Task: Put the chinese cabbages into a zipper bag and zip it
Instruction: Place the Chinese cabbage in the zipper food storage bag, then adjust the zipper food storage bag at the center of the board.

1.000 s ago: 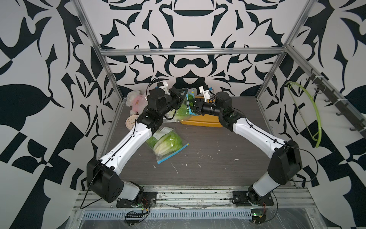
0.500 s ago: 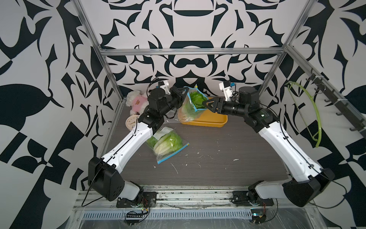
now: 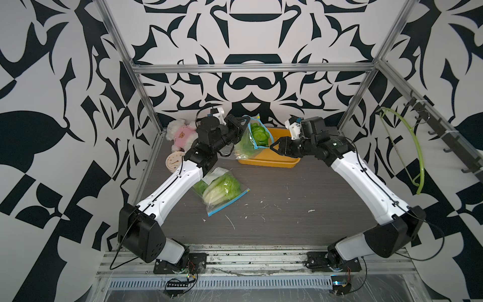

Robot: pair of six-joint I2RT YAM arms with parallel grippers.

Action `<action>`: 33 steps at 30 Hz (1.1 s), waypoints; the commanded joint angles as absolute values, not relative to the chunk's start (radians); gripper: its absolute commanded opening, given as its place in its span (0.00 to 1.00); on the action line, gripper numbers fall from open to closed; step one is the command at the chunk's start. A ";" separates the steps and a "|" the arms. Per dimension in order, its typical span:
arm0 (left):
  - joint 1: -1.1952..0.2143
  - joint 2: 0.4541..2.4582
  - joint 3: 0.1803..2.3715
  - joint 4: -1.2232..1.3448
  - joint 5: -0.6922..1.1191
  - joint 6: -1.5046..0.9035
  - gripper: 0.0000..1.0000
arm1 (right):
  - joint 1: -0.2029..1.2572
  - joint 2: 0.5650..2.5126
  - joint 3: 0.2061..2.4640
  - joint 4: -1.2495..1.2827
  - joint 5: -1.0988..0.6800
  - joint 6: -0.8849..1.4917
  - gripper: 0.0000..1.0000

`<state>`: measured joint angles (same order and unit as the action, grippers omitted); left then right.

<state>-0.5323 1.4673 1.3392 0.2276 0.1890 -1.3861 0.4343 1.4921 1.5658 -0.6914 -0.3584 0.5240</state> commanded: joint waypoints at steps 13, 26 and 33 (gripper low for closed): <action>-0.530 1.463 1.330 0.271 0.212 -1.365 0.00 | 0.431 1.556 1.597 -0.569 -0.383 0.555 0.29; -0.546 1.435 1.318 0.104 0.265 -1.273 0.00 | 0.424 1.493 1.683 -0.685 -0.267 0.435 0.00; -0.612 1.393 1.305 -0.071 0.234 -1.145 0.00 | 0.425 1.516 1.936 -0.950 -0.213 0.299 0.00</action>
<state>-0.5827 1.4490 1.3186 0.0158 0.2417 -1.2327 0.4267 1.5375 1.8107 -0.8314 -0.2546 0.3920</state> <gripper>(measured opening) 0.039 0.048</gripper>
